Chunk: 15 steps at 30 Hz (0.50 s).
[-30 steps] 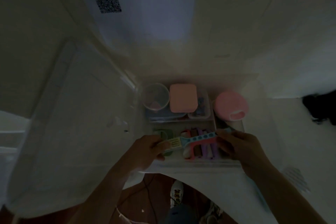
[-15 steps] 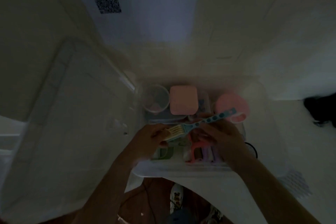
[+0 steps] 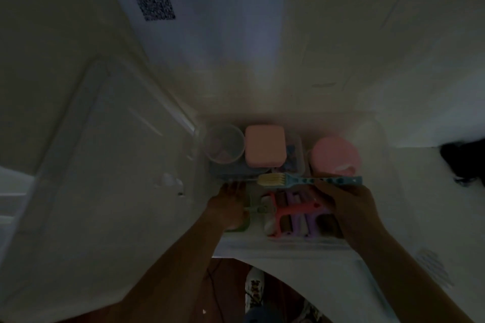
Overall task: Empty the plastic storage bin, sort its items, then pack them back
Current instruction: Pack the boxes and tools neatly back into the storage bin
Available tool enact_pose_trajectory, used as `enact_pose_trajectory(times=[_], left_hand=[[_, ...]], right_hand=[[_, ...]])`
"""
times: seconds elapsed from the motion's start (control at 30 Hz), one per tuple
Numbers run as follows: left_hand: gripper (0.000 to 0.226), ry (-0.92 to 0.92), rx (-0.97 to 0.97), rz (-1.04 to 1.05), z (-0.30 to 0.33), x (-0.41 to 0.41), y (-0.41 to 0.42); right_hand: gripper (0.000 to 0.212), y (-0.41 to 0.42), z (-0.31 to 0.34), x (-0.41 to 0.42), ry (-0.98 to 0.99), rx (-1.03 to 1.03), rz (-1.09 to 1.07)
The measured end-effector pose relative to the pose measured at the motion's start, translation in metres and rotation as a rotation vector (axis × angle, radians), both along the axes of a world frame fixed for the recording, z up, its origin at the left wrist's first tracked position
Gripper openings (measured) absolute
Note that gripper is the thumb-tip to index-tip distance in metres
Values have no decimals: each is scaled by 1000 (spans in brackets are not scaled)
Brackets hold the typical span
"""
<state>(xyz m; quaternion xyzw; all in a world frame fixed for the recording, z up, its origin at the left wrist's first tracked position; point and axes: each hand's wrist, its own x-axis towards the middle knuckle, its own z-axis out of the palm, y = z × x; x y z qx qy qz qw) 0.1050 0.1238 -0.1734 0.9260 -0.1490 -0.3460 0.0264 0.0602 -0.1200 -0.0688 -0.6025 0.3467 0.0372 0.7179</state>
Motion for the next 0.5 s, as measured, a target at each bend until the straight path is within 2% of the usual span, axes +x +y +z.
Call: enact_pose_trajectory(times=[0.2, 0.3, 0.4, 0.5], left_hand=[[87, 91, 30, -4, -3, -5, -5], [92, 119, 26, 17, -2, -6, -8], [94, 111, 72, 10, -2, -5, -12], [95, 28, 139, -51, -1, -6, -15]], right_hand=[[6, 1, 6, 1, 45, 181, -80], [8, -1, 5, 2, 74, 245, -107], [9, -5, 1, 1, 91, 217, -100], [13, -7, -5, 0, 96, 121, -66]])
